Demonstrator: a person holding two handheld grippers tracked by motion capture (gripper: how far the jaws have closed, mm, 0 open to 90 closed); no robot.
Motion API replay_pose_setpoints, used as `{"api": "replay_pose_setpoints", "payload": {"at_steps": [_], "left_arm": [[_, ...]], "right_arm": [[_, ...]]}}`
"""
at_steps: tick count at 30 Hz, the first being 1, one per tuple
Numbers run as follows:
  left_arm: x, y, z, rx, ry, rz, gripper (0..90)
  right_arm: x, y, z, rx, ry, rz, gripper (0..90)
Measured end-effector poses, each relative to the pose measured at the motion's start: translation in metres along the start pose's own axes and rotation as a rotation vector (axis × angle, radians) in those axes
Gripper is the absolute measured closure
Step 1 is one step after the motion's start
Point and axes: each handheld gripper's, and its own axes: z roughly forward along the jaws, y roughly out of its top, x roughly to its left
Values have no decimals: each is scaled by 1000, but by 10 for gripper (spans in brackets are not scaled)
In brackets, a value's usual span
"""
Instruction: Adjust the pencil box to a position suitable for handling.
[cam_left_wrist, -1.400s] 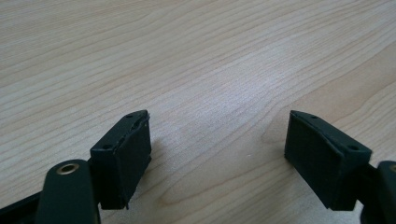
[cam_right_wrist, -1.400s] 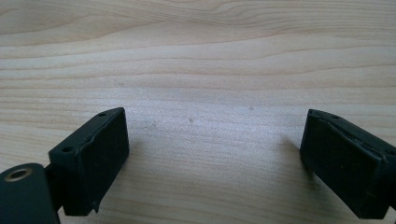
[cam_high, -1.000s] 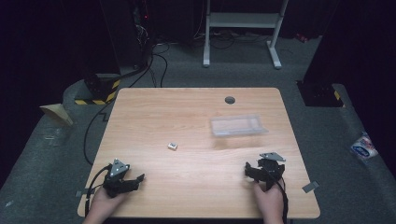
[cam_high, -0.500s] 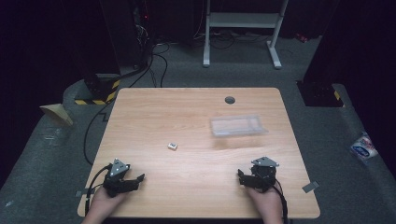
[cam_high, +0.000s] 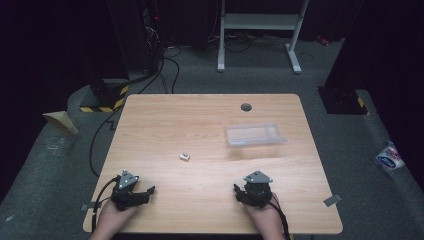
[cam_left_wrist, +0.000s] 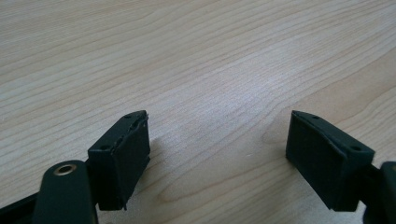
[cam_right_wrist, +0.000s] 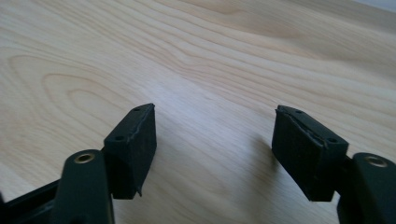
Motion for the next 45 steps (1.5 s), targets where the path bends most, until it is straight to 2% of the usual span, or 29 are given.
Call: {"api": "replay_pose_setpoints", "payload": {"at_steps": [2, 3, 6, 9, 10, 11, 12, 14, 15, 17, 18, 19, 20, 22, 24, 28, 33, 40, 45], "left_arm": [[0, 0, 1, 3, -11, 10, 192], [0, 0, 1, 3, -13, 12, 189], [1, 0, 1, 3, -18, 15, 188], [1, 0, 1, 1, -22, 18, 189], [2, 0, 1, 1, -25, 20, 188], [2, 0, 1, 3, -27, 22, 188], [2, 0, 1, 3, -27, 22, 188], [3, 0, 1, 3, -28, 28, 188], [3, 0, 1, 3, -29, 29, 189], [3, 0, 1, 3, -30, 30, 189], [3, 0, 1, 2, -33, 28, 189], [3, 0, 1, 1, -34, 34, 189], [4, 0, 0, 1, -35, 34, 189], [4, 0, 0, 1, -37, 36, 189], [4, 0, 0, 1, -39, 37, 190], [4, 0, 0, 2, -40, 37, 190], [4, 0, 0, 1, -40, 37, 190], [4, 0, 0, 1, -40, 37, 190], [4, 0, 0, 1, -40, 37, 191]], "right_arm": [[7, 2, -1, -13, 14, -4, 342], [10, 4, -2, -21, 28, 14, 357], [14, 8, -3, -41, 56, 15, 382], [18, 23, 1, -57, 82, 43, 432], [18, 34, 5, -68, 89, 69, 446], [18, 41, 8, -74, 93, 73, 459], [18, 41, 8, -74, 93, 73, 459], [18, 58, 14, -83, 88, 58, 498], [16, 76, 18, -97, 71, 44, 507], [12, 95, 20, -110, 56, 36, 512], [12, 95, 20, -110, 56, 36, 512], [8, 113, 21, -130, 21, 37, 519], [5, 121, 22, -134, 7, 34, 520], [1, 134, 27, -130, -18, 34, 544], [-3, 142, 35, -103, -38, 23, 569], [-6, 144, 53, -35, -71, 24, 647], [-8, 136, 65, -1, -106, 20, 684], [-10, 125, 60, 2, -113, 12, 701], [-14, 106, 49, -6, -121, 6, 697]]}}
